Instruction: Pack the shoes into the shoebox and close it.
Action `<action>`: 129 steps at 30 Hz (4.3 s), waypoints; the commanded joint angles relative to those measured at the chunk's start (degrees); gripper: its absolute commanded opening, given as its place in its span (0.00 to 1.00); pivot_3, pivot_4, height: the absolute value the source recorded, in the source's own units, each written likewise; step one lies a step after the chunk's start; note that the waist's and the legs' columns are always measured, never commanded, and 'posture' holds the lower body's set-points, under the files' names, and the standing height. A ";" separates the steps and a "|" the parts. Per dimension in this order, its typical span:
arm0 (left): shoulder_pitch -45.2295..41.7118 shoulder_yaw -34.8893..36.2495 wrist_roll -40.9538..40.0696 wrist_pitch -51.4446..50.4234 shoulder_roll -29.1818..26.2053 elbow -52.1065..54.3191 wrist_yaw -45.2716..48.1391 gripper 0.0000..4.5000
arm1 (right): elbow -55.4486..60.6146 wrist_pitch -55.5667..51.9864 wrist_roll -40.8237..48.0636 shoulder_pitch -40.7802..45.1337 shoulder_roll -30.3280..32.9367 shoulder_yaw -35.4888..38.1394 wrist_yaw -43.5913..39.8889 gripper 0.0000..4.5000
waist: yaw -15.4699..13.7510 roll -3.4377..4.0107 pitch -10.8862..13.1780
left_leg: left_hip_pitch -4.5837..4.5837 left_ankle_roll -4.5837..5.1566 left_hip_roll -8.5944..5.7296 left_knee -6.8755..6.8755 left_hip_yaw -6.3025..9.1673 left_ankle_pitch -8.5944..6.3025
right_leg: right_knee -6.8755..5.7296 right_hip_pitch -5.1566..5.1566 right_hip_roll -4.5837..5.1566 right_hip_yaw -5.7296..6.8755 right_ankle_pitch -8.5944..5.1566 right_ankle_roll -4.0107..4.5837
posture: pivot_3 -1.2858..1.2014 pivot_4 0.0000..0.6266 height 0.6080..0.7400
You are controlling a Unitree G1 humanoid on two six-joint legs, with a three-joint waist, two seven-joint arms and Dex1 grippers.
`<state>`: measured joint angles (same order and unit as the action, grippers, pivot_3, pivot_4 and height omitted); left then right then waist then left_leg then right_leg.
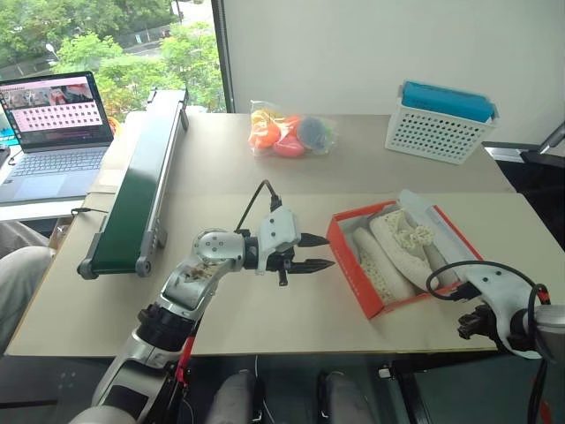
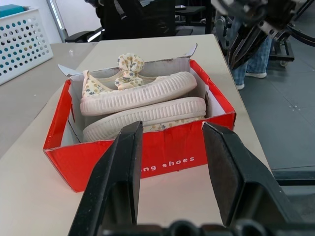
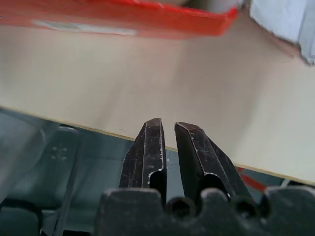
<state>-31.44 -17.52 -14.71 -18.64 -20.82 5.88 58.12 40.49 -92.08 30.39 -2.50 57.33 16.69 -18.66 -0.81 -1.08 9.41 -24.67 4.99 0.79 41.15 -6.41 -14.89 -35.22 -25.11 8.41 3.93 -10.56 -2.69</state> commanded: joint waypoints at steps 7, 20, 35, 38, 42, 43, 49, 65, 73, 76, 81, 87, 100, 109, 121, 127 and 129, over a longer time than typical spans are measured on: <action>-1.36 0.50 -0.24 1.16 0.28 0.95 0.08 0.45 | -5.85 -0.42 -4.89 18.38 -17.59 -5.49 7.83 0.15 | 0.31 -0.03 -0.02 | -0.02 0.00 0.04 0.00 0.02 0.00 | 0.01 -0.05 -0.08 -0.01 0.06 0.08 | 0.52 0.24 0.73; -1.39 0.65 -0.22 1.10 0.23 1.08 -0.09 0.45 | -11.43 -0.42 -11.03 21.12 -26.94 -1.89 12.80 0.15 | 0.11 -0.02 -0.02 | -0.07 0.00 0.01 0.07 -0.01 0.00 | -0.10 -0.07 -0.06 0.02 0.05 0.05 | 0.52 0.24 0.73; -1.61 0.60 -0.07 1.59 -0.09 1.03 0.22 0.45 | -22.09 5.72 -22.74 36.16 -50.88 36.31 25.33 0.15 | 0.72 0.17 -0.05 | -0.04 -0.52 -0.05 -0.12 -0.04 0.32 | -0.39 -0.22 -0.07 -0.02 0.04 0.04 | 0.52 0.24 0.73; -2.04 1.06 -0.25 1.24 -0.32 1.09 0.19 0.45 | -31.41 11.78 -22.35 42.83 -50.96 44.66 29.58 0.15 | 1.22 0.22 -0.05 | 0.00 -0.54 -0.07 -0.11 -0.05 0.33 | -0.52 -0.23 -0.07 -0.05 0.04 0.05 | 0.52 0.24 0.73; -2.35 1.06 -0.11 1.53 -0.29 0.66 0.18 0.45 | -43.74 21.15 -20.14 48.39 -48.34 52.58 34.49 0.15 | 1.69 0.24 -0.05 | 0.09 -0.29 -0.06 -0.20 -0.02 0.19 | -0.55 -0.22 -0.09 -0.05 0.01 0.06 | 0.52 0.24 0.73; -2.45 1.05 -0.06 1.58 -0.25 0.54 0.12 0.45 | -48.43 23.80 -19.06 49.72 -46.67 54.85 35.58 0.15 | 1.67 0.27 -0.03 | 0.08 -0.34 -0.07 -0.20 -0.03 0.22 | -0.56 -0.22 -0.10 -0.06 0.01 0.07 | 0.52 0.24 0.73; -2.87 1.12 0.07 1.84 -0.01 -0.06 -0.15 0.45 | -69.10 36.68 -11.78 53.87 -38.12 63.66 42.82 0.15 | 1.80 0.34 0.01 | 0.08 -0.41 -0.08 -0.22 -0.06 0.26 | -0.52 -0.20 -0.08 -0.09 -0.01 0.04 | 0.52 0.24 0.73; -3.69 1.08 0.27 2.48 0.29 -0.98 -0.67 0.45 | -93.63 55.58 6.46 54.33 -31.11 60.47 44.71 0.15 | 3.45 0.31 0.02 | 0.29 -0.09 -0.05 -0.22 -0.06 0.08 | -0.25 0.10 -0.10 -0.17 -0.01 0.02 | 0.52 0.24 0.73; -3.47 0.90 0.26 2.15 -0.25 -0.42 -0.28 0.45 | -76.68 50.43 17.28 54.33 -38.92 54.52 41.51 0.15 | 3.44 0.36 0.04 | 0.27 -0.12 -0.04 -0.32 -0.08 0.09 | -0.30 0.00 -0.10 -0.22 -0.01 0.02 | 0.52 0.24 0.73; -3.52 0.78 0.21 1.89 -0.48 -0.16 -0.11 0.45 | -60.80 47.12 25.89 53.95 -46.18 50.56 40.20 0.15 | 3.21 0.43 0.08 | 0.26 -0.13 -0.04 -0.32 -0.08 0.10 | -0.42 -0.03 -0.09 -0.22 -0.01 0.02 | 0.52 0.24 0.73; -3.69 0.69 0.01 1.60 -0.57 0.05 0.02 0.45 | -44.88 44.32 33.17 50.37 -50.78 41.05 35.27 0.15 | 3.18 0.67 0.22 | 0.26 -0.16 -0.03 -0.32 -0.08 0.12 | -0.58 -0.13 -0.08 -0.24 -0.01 0.03 | 0.52 0.24 0.73; -4.19 0.89 0.04 1.62 -0.71 -0.37 0.18 0.45 | -38.79 39.34 34.94 46.07 -45.86 27.97 27.51 0.15 | 2.93 0.68 0.23 | 0.25 -0.14 -0.05 -0.30 -0.09 0.10 | -0.54 -0.12 -0.07 -0.22 -0.01 0.03 | 0.52 0.24 0.73; -3.90 1.70 0.30 0.95 -1.27 0.96 -1.48 0.45 | -36.73 20.45 18.94 45.15 -20.14 -15.42 4.03 0.15 | 2.74 0.66 0.25 | 0.24 -0.09 -0.02 -0.31 -0.08 0.07 | -0.46 -0.14 -0.06 -0.20 -0.02 0.06 | 0.52 0.24 0.73; -2.10 2.72 0.04 -0.89 -2.41 3.91 -3.95 0.45 | -55.62 32.27 0.76 53.40 -24.89 -28.30 -5.43 0.15 | 1.83 0.62 0.27 | 0.15 -0.07 -0.02 -0.20 -0.08 0.07 | -0.43 -0.16 -0.05 -0.13 -0.02 0.06 | 0.52 0.24 0.73; 0.63 3.92 0.13 -4.32 -3.51 8.61 -6.97 0.45 | -97.44 55.57 -17.00 67.75 -33.79 -27.49 -10.02 0.15 | 1.65 0.56 0.26 | 0.18 -0.40 -0.05 -0.19 -0.07 0.26 | -0.49 -0.08 -0.06 -0.07 -0.02 0.06 | 0.52 0.24 0.73; 1.93 5.13 0.33 -5.73 -4.47 9.42 -9.08 0.45 | -98.22 56.08 -20.34 64.45 -36.33 -27.11 -12.00 0.15 | 1.93 0.41 0.01 | 0.52 -0.30 0.00 -0.24 -0.06 0.18 | -0.55 0.12 -0.05 -0.08 -0.01 0.07 | 0.52 0.24 0.73; 2.28 5.55 0.54 -6.07 -4.46 9.13 -10.12 0.45 | -94.87 54.72 -19.95 63.88 -35.72 -25.14 -11.53 0.15 | 1.96 0.35 -0.02 | 0.53 -0.34 0.00 -0.26 -0.06 0.20 | -0.56 0.13 -0.05 -0.07 -0.02 0.08 | 0.52 0.24 0.73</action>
<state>-28.99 -13.57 -14.11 -24.39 -25.06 13.15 49.25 -53.94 -34.41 11.89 64.33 21.58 -8.64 -30.72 1.15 -0.73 9.38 -24.15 4.59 0.79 40.89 -6.46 -14.66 -35.78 -24.98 8.36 3.85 -10.57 -2.61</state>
